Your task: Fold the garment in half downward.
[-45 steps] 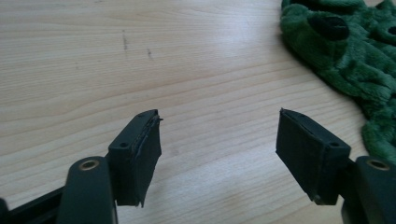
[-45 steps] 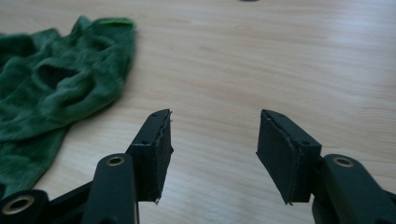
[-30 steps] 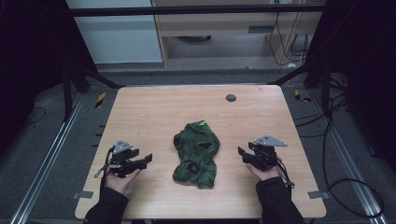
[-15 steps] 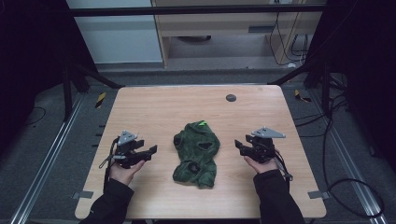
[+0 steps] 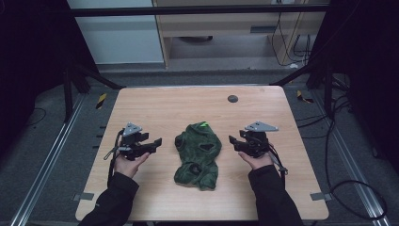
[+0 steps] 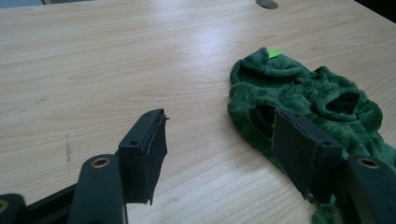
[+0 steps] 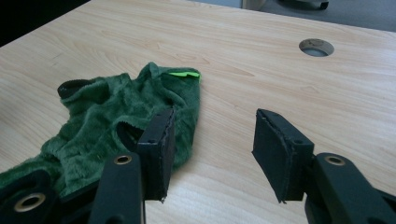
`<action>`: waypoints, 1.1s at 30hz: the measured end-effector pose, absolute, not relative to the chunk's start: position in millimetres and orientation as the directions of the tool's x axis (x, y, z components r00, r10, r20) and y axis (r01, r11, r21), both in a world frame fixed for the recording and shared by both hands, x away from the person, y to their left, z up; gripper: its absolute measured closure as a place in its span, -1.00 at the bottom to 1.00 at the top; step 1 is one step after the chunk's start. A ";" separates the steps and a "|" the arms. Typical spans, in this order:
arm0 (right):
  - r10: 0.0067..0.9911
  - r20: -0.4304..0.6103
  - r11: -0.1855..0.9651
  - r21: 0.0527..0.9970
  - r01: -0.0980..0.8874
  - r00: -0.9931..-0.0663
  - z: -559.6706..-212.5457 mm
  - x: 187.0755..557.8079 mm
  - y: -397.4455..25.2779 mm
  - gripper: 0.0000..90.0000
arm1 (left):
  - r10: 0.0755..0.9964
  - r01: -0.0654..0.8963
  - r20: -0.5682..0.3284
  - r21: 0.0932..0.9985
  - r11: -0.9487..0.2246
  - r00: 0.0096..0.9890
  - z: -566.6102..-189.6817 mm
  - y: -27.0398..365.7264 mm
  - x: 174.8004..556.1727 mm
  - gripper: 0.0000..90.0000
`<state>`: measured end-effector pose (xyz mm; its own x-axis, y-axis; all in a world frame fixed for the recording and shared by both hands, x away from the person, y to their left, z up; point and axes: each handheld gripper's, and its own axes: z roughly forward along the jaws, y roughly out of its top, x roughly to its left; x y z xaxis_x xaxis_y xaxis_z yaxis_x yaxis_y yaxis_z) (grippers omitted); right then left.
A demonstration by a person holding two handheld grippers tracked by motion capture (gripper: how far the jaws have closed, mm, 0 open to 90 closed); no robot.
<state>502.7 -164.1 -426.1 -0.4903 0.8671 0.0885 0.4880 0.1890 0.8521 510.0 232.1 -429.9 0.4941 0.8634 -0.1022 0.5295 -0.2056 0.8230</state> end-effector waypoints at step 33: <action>0.857 0.103 0.210 0.825 0.524 -0.505 -435.3 555.6 -136.5 0.19 | 0.843 0.526 -0.050 0.801 -0.286 0.535 -431.6 188.6 554.9 -0.11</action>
<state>555.6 -136.5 -435.3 -0.5050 0.8569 0.1030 0.5244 0.2099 0.8252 554.9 188.6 -431.6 0.5350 0.8434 -0.0500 0.5259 -0.2861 0.8009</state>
